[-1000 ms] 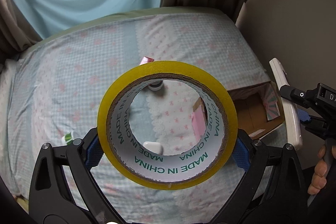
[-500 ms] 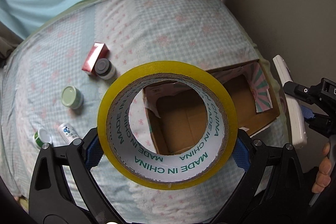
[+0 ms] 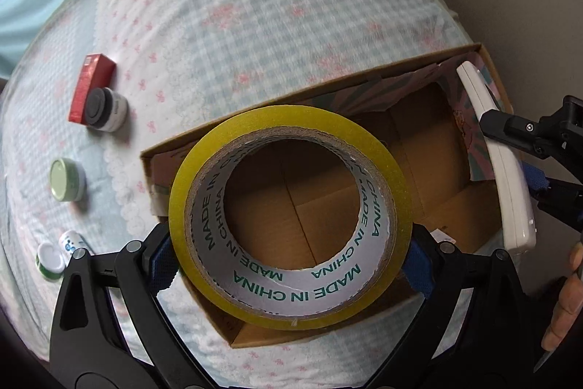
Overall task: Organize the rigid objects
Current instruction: 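Carry tape roll with left tool while right tool carries remote to cardboard box, then release tape roll with left tool while right tool releases remote in box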
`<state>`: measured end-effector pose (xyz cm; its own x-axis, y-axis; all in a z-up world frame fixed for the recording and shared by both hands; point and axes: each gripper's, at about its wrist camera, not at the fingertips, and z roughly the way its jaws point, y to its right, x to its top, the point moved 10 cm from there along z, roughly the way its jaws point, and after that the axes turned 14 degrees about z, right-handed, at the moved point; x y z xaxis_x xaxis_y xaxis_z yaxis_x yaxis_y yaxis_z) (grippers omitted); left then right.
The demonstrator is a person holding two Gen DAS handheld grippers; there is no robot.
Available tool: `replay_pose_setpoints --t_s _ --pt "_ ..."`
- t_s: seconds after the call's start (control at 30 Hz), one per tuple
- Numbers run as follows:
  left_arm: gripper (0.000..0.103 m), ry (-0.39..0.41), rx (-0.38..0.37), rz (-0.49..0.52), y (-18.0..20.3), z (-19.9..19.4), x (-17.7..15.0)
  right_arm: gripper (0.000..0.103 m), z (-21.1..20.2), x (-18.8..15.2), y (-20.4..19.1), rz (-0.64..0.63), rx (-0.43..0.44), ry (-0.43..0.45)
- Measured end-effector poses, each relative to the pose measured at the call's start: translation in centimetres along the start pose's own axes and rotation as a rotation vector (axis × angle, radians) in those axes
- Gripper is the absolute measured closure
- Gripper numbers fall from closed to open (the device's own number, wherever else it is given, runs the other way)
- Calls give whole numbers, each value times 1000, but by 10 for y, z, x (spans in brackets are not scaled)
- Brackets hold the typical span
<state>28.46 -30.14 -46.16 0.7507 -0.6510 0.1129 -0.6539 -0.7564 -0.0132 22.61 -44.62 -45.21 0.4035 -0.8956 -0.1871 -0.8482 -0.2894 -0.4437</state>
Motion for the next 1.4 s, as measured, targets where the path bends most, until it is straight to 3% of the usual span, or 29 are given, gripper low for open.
replay_pose_setpoints --t_s 0.23,0.43,0.5,0.53,0.57,0.63,0.73,1.07,1.4 --pt "7 -78 -3 55 12 40 -1 49 28 4 11 15 -41 -10" --pt "7 -99 16 88 16 50 0 48 41 5 16 10 -76 -34" --pt "6 -108 32 112 17 50 0 48 46 6 16 -25 -127 -53" --pt "6 -115 36 122 18 49 -1 45 48 5 17 -49 -156 -66" --pt "6 -121 36 131 20 50 -1 29 49 5 17 -63 -179 -71" --pt "0 -131 55 156 25 52 -3 12 48 3 17 -79 -190 -85" --pt "0 -120 78 180 27 45 -5 0 46 -2 13 -146 -219 -116" --pt "0 -68 61 142 26 12 2 0 24 -2 20 -164 -206 -84" --pt "0 -4 56 79 19 -38 -30 0 -17 -20 8 -192 -156 -42"
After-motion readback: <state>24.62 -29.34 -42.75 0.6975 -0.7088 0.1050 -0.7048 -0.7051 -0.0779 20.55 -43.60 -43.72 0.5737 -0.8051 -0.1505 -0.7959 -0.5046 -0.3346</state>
